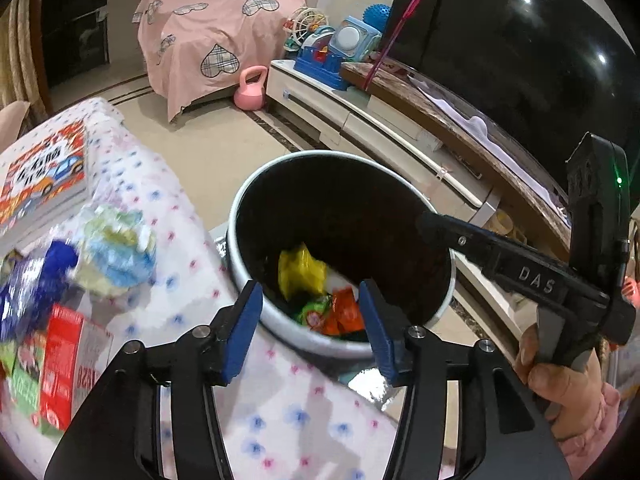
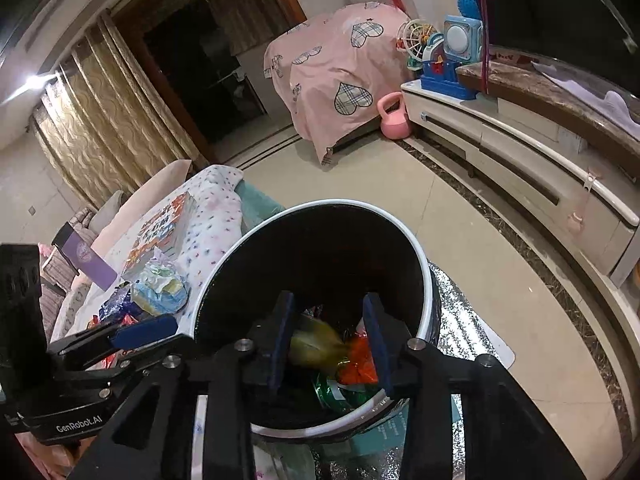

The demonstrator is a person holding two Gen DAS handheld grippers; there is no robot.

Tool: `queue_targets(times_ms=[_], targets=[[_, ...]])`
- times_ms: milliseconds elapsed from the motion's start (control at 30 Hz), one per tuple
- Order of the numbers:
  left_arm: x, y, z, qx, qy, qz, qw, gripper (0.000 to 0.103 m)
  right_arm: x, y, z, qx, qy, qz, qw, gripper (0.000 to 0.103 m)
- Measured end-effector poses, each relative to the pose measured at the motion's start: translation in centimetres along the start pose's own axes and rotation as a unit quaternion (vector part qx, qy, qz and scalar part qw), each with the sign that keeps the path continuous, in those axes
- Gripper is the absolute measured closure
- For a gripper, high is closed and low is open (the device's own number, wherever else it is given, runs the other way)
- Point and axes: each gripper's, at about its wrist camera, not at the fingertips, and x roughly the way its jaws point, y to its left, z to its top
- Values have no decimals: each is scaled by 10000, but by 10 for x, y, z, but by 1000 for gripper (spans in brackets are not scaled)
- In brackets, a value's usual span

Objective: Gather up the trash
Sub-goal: 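Open both grippers to drop the wrappers into the bin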

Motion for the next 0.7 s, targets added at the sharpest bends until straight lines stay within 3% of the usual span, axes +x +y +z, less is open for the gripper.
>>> queue_targets(times_ms=[67, 233, 700], targets=[[-7, 5, -8, -68, -27, 28, 10000, 49, -4, 3, -2, 18, -32, 31, 10000, 59], [-29, 22, -32, -290, -127, 96, 9995, 46, -16, 19, -14, 27, -162, 218, 9996, 32], [-90, 96, -111, -912, -168, 548, 9942, 44, -25, 86, -72, -43, -43, 580, 9983, 26]])
